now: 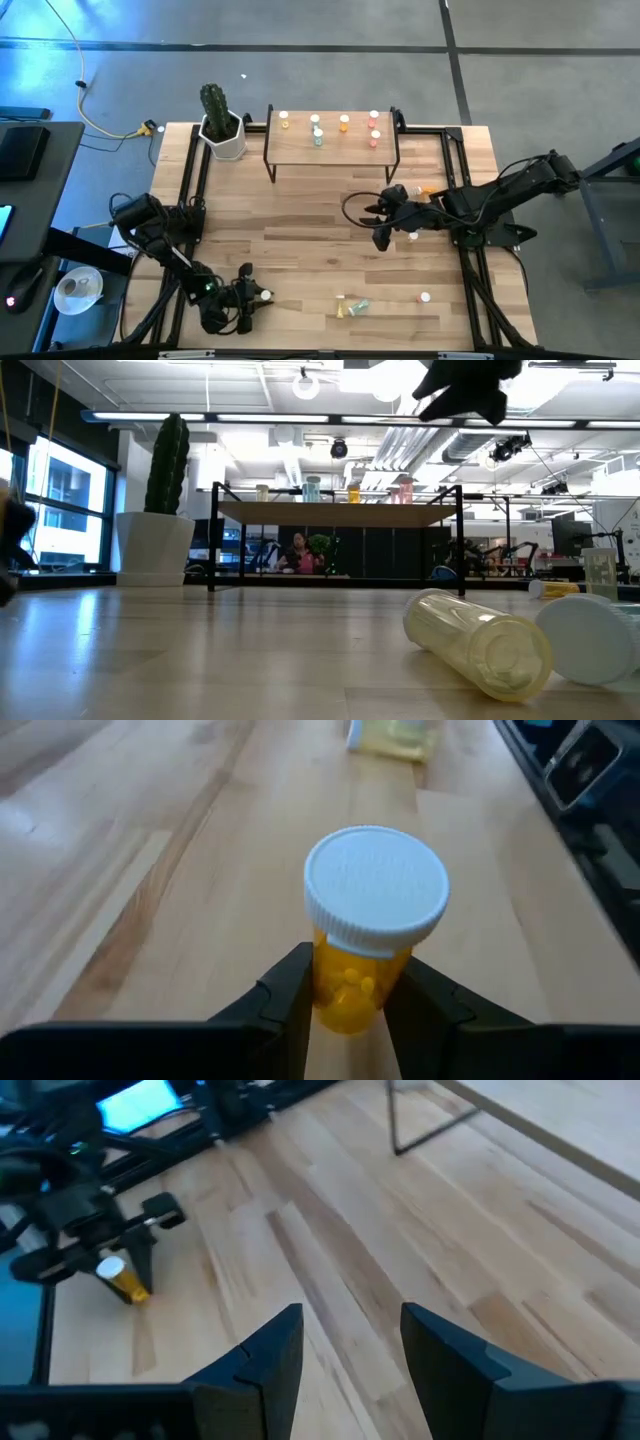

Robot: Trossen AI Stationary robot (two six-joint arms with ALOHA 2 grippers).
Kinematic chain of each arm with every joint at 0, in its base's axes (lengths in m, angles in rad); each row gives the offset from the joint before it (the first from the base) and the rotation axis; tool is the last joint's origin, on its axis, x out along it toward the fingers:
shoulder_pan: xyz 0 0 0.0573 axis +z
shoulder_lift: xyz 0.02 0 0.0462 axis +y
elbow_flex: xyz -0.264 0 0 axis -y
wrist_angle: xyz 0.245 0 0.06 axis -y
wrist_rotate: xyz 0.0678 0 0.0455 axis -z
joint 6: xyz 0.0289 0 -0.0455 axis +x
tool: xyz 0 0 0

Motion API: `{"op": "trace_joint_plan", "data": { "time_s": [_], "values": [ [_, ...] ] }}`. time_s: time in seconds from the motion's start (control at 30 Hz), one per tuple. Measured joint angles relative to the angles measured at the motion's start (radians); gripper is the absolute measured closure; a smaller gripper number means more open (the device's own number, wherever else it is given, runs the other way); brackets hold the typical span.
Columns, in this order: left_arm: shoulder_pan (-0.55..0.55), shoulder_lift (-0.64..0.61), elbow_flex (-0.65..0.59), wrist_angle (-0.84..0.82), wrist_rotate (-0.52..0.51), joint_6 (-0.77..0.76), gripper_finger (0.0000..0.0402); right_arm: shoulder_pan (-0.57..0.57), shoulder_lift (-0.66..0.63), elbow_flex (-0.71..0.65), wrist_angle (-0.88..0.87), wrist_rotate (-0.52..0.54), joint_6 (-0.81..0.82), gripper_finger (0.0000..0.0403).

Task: Pick and place medicine bottles onto shelf by color
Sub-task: Put the bottom orange pill bottle on the shelf aligned with the other orange pill bottle

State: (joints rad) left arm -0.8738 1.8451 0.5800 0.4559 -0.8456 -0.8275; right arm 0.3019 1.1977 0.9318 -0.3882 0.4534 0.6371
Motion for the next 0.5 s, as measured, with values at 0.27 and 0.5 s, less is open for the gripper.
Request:
{"op": "trace_joint_plan", "data": {
  "time_s": [0.27,0.5],
  "values": [
    [0.198,-0.065,0.0,0.013,0.228,0.188,0.0306,-0.002,0.056,0.0,0.177,-0.094,-0.173,0.0238],
    [0.392,-0.117,0.0,0.015,0.387,0.324,0.0306,-0.036,0.084,0.0,0.217,-0.139,-0.303,0.0209]
  ]
}}
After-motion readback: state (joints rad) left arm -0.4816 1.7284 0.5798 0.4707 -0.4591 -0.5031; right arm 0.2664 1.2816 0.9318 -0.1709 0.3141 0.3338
